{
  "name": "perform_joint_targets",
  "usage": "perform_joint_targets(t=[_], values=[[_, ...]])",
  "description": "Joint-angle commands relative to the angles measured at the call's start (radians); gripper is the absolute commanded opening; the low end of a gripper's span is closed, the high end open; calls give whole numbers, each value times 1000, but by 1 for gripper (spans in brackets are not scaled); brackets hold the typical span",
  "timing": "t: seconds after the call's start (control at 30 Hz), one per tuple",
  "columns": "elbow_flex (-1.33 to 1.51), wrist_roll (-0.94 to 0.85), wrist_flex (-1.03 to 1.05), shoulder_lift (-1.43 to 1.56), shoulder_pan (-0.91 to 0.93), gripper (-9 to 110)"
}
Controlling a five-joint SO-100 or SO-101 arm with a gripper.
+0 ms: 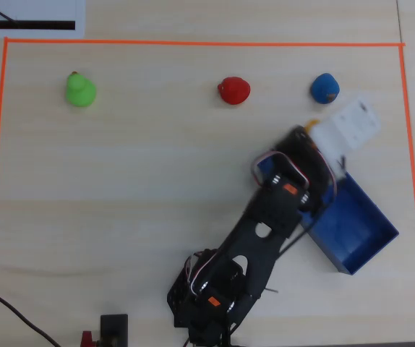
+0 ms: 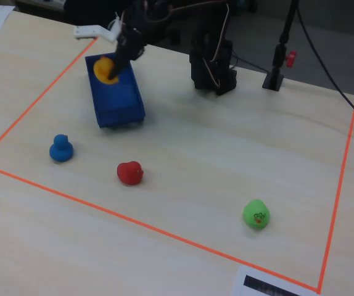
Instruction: Grasp yellow duck and put it into box.
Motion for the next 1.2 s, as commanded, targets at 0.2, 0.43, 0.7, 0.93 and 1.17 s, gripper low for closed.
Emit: perform_joint_targets(t=[0.2,0.43,0.7,0.93,1.17], values=[[114,-161,-189,-78,374,0],[195,-209,-272,-135,376,0],[206,-218,-322,-195,382,11],[206,-225,-347,-218,385,35],[156,-150,-325,-187,362,35]])
